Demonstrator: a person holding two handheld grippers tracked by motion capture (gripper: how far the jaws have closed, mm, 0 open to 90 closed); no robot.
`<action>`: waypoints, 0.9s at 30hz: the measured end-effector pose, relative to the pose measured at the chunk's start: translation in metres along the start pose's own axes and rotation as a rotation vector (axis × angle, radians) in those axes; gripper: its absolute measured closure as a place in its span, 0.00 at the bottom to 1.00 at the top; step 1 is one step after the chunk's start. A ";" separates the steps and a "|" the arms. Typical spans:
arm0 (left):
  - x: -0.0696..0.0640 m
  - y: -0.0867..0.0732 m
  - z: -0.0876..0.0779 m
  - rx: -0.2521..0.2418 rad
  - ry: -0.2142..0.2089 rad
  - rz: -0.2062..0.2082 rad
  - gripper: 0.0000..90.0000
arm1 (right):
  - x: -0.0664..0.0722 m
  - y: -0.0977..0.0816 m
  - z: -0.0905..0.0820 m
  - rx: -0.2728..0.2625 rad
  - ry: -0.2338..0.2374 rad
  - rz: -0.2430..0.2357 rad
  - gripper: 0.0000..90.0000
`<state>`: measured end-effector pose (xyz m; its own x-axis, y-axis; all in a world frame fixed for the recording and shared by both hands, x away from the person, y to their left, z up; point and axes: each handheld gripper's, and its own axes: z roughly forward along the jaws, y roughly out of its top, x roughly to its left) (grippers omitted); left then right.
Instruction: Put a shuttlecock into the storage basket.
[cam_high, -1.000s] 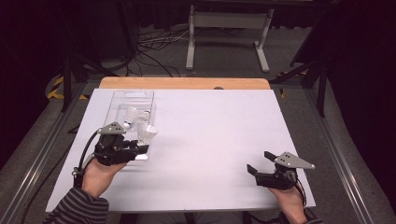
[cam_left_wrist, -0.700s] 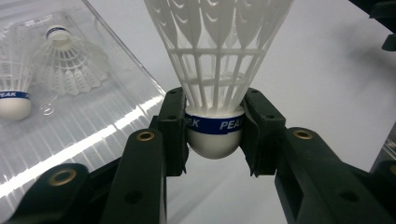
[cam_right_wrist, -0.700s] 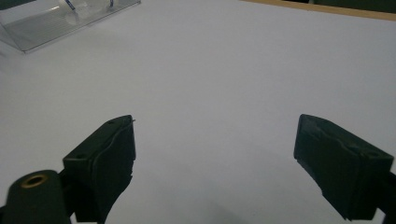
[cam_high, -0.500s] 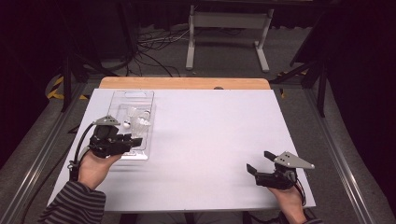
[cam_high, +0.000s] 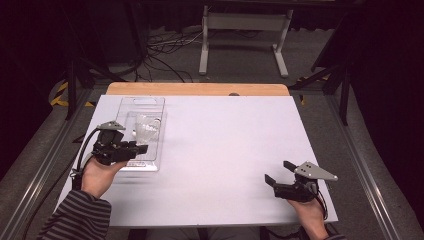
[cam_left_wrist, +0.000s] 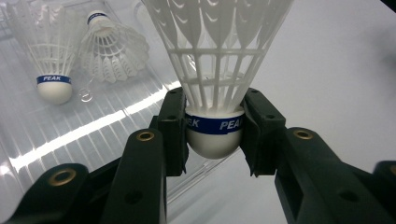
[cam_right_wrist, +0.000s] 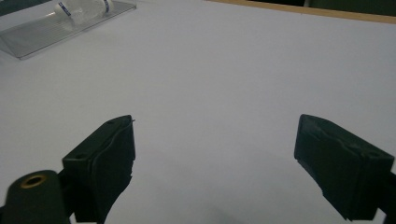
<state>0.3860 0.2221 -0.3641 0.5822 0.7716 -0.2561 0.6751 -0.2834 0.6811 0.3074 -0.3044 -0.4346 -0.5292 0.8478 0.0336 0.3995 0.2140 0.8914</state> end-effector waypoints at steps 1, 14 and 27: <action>0.001 0.000 0.000 0.004 0.000 -0.003 0.72 | 0.000 0.000 0.000 0.001 -0.001 0.001 0.15; 0.012 0.004 0.004 0.030 0.041 -0.026 0.72 | 0.000 0.000 0.001 0.011 0.004 0.000 0.15; 0.026 0.015 0.009 0.064 0.119 -0.037 0.72 | 0.001 0.000 0.001 0.015 0.007 -0.002 0.15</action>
<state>0.4158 0.2329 -0.3671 0.5011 0.8433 -0.1942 0.7250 -0.2866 0.6263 0.3079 -0.3030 -0.4356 -0.5354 0.8439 0.0348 0.4090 0.2230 0.8848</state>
